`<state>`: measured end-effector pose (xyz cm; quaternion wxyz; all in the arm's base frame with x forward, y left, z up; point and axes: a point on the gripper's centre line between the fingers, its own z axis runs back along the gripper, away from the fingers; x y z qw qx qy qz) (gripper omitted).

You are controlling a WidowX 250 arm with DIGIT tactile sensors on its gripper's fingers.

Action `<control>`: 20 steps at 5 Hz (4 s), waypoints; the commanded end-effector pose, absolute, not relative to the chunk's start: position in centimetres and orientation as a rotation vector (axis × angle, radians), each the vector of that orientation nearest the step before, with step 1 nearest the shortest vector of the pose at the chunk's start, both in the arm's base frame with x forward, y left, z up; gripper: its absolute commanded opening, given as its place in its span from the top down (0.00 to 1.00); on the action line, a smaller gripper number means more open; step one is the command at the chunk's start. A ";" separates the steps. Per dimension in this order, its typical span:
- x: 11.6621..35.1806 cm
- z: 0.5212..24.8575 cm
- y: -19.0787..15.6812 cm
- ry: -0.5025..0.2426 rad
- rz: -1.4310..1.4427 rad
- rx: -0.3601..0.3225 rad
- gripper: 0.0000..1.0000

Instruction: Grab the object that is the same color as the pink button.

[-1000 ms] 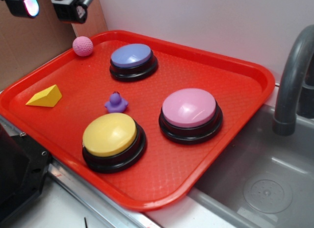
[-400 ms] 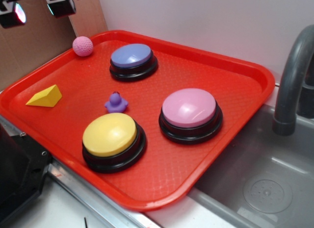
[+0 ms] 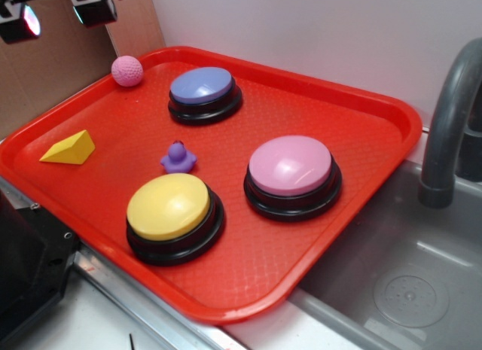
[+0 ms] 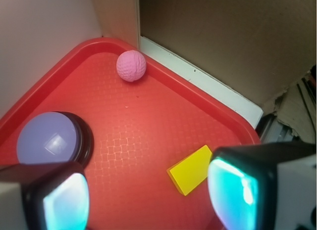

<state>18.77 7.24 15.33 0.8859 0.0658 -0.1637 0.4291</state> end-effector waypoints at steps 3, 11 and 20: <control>20.9 10.5 10.8 -0.407 1.076 0.102 0.00; 26.4 7.4 16.6 -0.456 1.110 0.141 0.00; 23.1 11.4 15.1 -0.405 1.059 0.082 1.00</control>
